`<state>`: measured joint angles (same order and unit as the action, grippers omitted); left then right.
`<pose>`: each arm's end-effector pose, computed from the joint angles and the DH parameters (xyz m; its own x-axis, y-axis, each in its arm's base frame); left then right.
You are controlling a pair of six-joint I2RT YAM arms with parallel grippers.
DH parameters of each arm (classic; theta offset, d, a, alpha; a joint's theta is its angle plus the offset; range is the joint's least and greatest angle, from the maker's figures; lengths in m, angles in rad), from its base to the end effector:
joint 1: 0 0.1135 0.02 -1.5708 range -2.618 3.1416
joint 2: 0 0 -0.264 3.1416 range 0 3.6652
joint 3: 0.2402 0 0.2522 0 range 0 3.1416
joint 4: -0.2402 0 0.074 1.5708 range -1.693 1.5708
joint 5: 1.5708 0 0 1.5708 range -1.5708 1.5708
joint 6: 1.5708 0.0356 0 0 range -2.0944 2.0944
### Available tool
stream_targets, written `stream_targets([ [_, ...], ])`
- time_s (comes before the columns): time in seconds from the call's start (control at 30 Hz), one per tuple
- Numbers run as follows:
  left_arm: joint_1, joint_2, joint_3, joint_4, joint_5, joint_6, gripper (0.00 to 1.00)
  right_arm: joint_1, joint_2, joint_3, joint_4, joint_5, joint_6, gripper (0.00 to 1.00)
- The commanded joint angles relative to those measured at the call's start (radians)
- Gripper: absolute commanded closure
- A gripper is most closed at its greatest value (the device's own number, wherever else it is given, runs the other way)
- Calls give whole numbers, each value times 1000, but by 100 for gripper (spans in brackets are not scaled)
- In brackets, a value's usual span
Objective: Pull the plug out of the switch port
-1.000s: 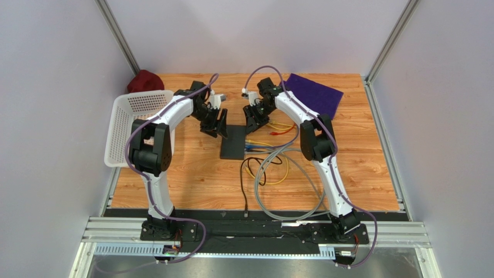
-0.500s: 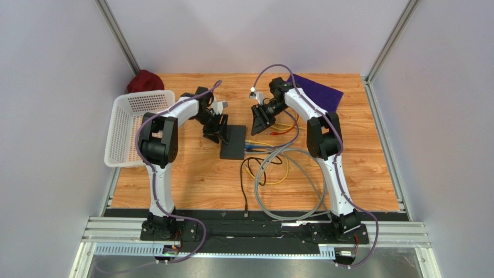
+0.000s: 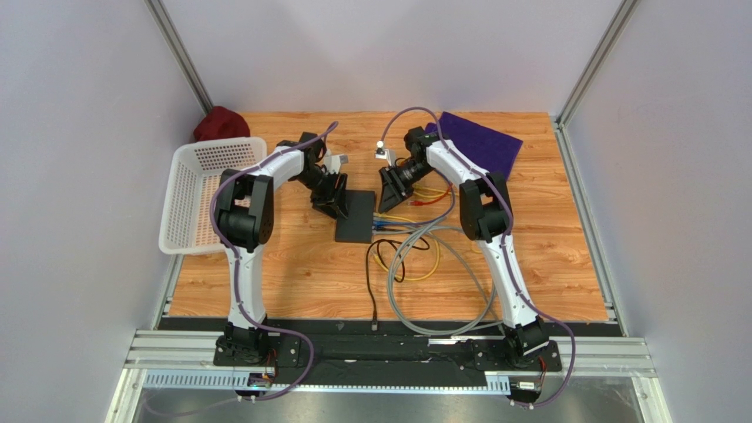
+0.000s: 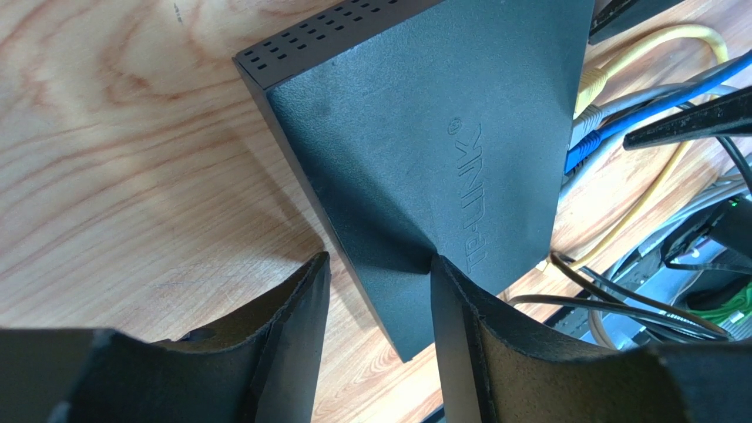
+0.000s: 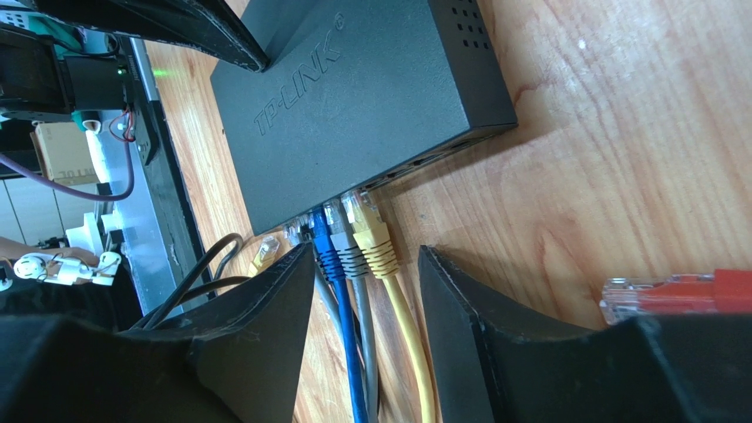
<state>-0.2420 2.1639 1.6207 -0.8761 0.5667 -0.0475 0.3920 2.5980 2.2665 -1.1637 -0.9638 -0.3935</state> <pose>0.4070 -0.1202 0.1543 -0.9720 0.1987 -0.1256 0.2350 0.8100 -0.5373 0.4548 0.2197 0.1330 -0.7456 -0.5449 -0.3838 -0.6075 0.3189 0.7275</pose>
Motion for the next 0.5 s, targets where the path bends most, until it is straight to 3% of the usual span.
stream_targets([
  [0.0, -14, 28, 31, -4, -36, 12, 46, 11, 25, 41, 21, -19, -4, 47],
  [0.47, -26, 31, 36, -7, -39, 21, 48, 31, 66, 27, 19, -13, 4, 53],
])
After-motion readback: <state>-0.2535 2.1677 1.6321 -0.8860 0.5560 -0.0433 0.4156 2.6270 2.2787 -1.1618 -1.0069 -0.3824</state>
